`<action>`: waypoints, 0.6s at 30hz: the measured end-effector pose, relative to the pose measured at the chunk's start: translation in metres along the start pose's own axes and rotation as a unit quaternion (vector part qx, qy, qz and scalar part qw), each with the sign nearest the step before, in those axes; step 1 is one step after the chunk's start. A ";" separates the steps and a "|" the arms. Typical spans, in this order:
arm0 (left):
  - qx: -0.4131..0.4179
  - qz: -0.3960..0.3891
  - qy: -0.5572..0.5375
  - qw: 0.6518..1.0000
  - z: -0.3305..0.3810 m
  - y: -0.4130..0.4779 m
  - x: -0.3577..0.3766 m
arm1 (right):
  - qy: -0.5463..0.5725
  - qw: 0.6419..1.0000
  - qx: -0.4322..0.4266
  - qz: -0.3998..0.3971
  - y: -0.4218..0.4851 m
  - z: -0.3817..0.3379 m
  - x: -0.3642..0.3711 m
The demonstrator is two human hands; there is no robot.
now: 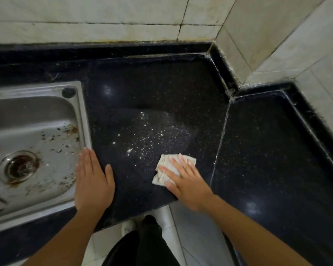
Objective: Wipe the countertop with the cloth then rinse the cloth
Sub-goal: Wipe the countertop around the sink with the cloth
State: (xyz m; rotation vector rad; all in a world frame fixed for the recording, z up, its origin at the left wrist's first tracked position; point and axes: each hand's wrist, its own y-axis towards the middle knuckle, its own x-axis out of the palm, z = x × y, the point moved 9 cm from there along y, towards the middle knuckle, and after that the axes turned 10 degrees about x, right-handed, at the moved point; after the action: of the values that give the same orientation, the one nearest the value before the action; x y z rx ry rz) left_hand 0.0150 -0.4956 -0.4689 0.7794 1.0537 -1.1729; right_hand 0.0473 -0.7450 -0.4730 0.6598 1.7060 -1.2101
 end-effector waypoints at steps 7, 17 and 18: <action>-0.002 -0.002 -0.001 1.000 0.000 0.001 0.000 | 0.052 0.994 0.093 0.018 0.052 0.049 -0.030; 0.001 -0.008 -0.007 1.000 -0.001 0.002 0.004 | 0.149 0.949 0.273 0.045 0.141 0.108 -0.077; 0.001 -0.008 -0.009 1.000 -0.001 0.002 0.004 | 0.155 0.945 0.285 0.045 0.145 0.109 -0.078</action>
State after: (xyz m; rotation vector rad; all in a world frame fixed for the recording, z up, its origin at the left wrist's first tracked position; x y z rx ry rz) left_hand 0.0168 -0.4955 -0.4726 0.7617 1.0455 -1.1931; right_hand 0.2400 -0.7856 -0.4774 1.3202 1.5432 -1.6132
